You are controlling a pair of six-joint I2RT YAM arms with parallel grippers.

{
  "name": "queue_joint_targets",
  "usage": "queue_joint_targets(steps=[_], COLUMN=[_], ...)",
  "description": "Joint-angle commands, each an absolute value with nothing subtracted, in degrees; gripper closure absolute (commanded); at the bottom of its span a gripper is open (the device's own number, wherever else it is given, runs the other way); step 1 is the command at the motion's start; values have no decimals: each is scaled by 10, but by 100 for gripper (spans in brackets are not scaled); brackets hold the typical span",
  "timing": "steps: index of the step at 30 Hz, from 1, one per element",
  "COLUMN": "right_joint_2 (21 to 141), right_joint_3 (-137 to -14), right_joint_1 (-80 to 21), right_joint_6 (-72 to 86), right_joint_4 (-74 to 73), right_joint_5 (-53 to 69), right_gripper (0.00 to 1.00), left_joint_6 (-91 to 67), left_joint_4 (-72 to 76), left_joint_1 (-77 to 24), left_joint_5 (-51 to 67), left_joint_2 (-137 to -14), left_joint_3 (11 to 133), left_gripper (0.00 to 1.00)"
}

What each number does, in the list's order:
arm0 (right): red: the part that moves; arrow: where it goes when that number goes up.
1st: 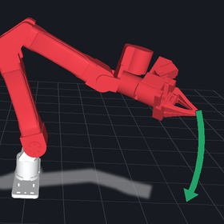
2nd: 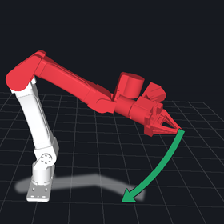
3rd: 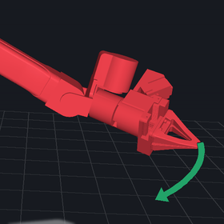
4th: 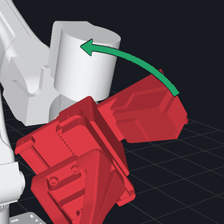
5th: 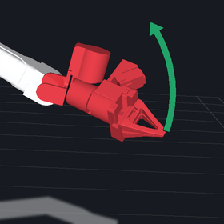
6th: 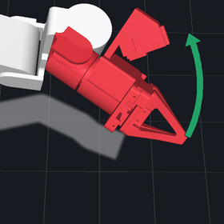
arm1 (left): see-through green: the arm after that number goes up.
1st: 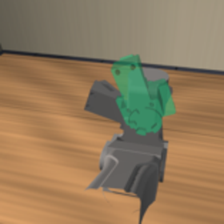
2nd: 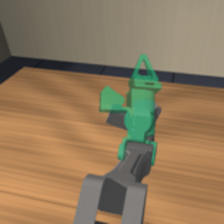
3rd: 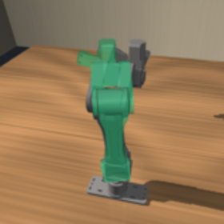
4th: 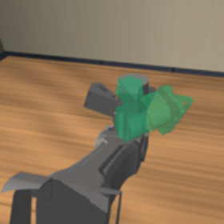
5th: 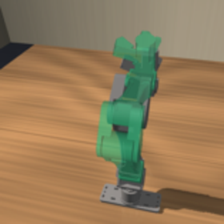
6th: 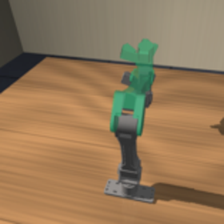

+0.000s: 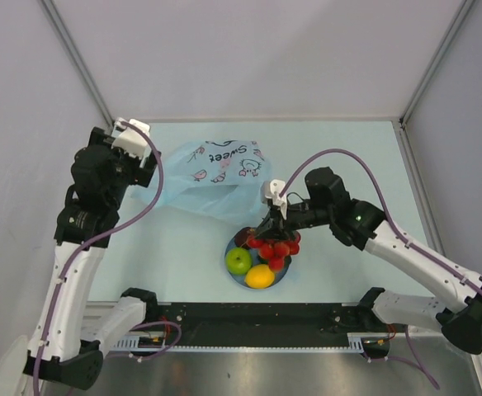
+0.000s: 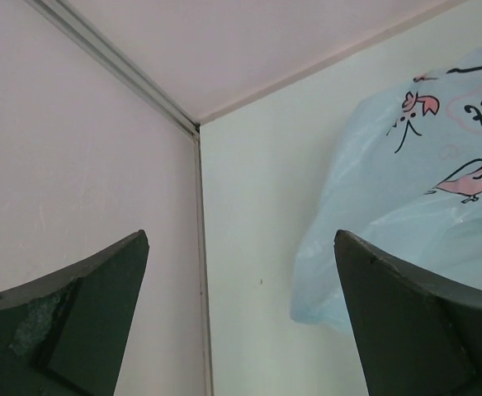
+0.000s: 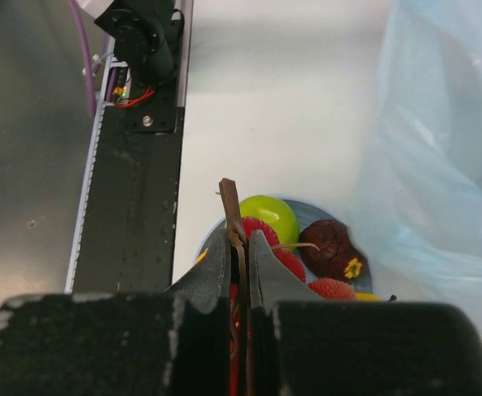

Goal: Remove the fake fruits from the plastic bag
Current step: Place the fake fruit on the plate.

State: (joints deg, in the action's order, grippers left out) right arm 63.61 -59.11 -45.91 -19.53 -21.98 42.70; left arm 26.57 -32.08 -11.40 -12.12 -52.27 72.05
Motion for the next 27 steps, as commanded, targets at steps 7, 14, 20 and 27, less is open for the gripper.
queue_joint_targets(steps=[7,14,20,27], right_joint_2=[713,744,739,687], right_joint_3=[-592,-591,-595,-611], right_joint_1=[-463,-481,-480,-483], right_joint_6=[-129,-142,-140,-153], right_joint_4=[-103,-111,-116,-175], right_joint_5=[411,398,398,402], right_gripper=[100,100,100,100], left_joint_6=[213,199,201,214], left_joint_4=[-366,-381,-395,-431], left_joint_1=[-19,-2,-2,-2], left_joint_5=[-33,-16,30,100], left_joint_2=[-425,-392,-382,-433], left_joint_3=[663,652,635,596], left_gripper=[0,0,0,0])
